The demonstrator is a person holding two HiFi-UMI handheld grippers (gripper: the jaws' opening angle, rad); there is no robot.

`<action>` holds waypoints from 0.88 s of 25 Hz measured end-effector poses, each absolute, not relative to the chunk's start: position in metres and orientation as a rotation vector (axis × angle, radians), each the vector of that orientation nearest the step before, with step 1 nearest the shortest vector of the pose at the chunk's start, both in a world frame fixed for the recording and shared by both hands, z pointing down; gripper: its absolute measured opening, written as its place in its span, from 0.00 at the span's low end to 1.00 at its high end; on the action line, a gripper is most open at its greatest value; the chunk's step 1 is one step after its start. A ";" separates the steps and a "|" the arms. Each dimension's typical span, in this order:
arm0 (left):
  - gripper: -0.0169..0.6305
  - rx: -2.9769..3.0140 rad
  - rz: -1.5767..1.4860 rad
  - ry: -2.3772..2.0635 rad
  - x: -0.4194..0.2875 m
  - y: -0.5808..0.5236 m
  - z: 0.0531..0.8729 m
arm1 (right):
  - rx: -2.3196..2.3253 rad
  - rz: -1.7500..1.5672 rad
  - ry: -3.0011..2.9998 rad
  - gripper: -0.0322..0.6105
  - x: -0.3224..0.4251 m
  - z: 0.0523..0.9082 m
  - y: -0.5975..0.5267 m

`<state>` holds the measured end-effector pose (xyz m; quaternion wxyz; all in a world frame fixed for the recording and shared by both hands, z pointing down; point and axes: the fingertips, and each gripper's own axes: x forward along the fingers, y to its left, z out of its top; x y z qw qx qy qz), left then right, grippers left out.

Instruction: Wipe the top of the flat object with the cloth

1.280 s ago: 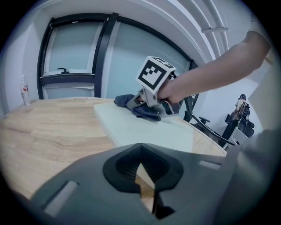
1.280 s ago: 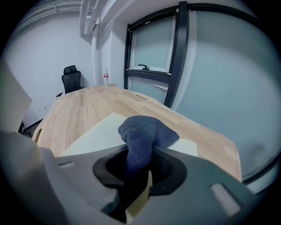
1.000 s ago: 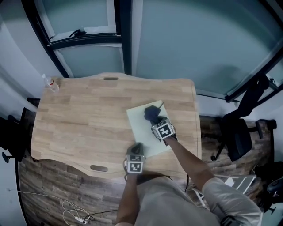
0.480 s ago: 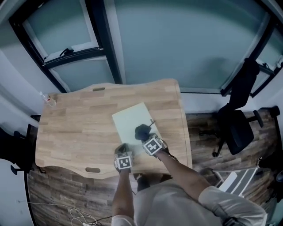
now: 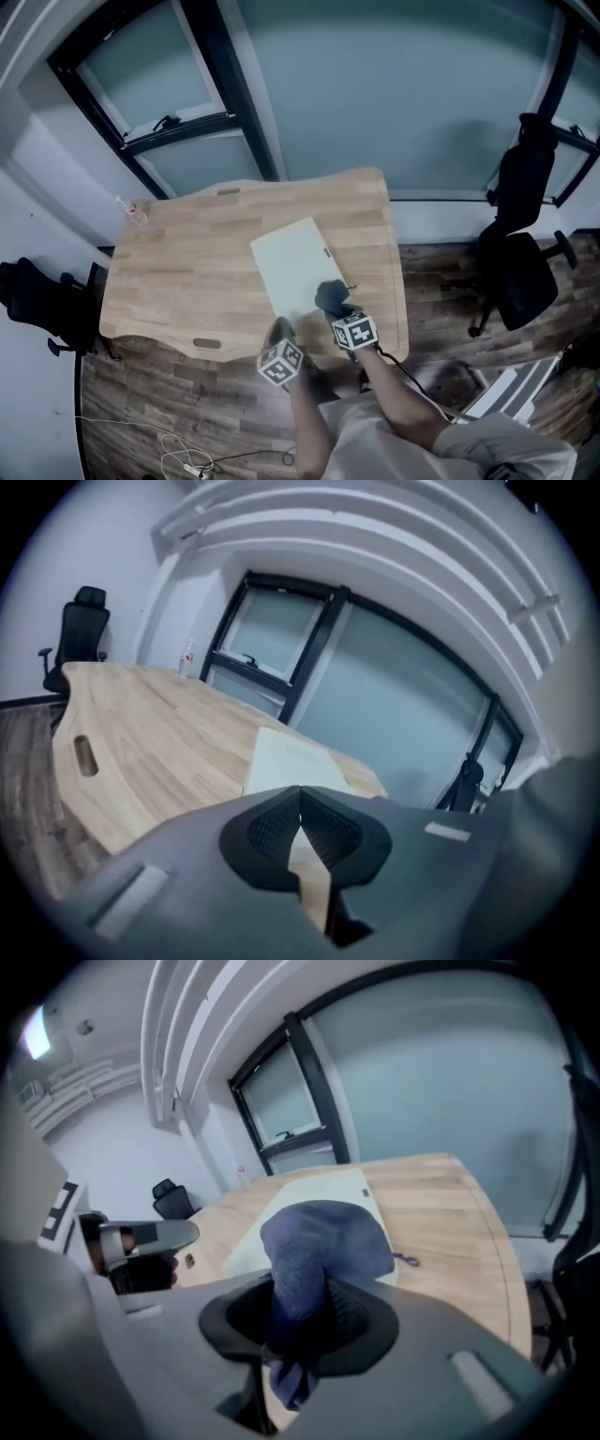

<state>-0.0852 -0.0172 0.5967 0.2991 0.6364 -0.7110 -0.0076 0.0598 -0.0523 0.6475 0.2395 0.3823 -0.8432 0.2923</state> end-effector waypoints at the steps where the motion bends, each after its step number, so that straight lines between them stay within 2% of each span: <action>1: 0.04 1.706 -0.049 -1.904 -0.071 -0.002 0.590 | 1.005 0.815 -2.320 0.21 0.061 0.648 -0.042; 4: 0.04 1.872 0.179 -1.842 -0.032 0.023 0.598 | 0.924 0.766 -2.409 0.21 0.067 0.635 -0.023; 6: 0.04 1.918 0.269 -1.848 -0.029 0.028 0.591 | 0.902 0.694 -2.448 0.21 0.074 0.625 -0.021; 14: 0.04 1.909 0.151 -1.985 -0.048 0.046 0.538 | 0.969 0.508 -2.444 0.21 0.112 0.598 -0.018; 22: 0.04 1.977 0.221 -2.003 -0.040 0.059 0.525 | 1.074 0.516 -2.438 0.21 0.125 0.578 -0.016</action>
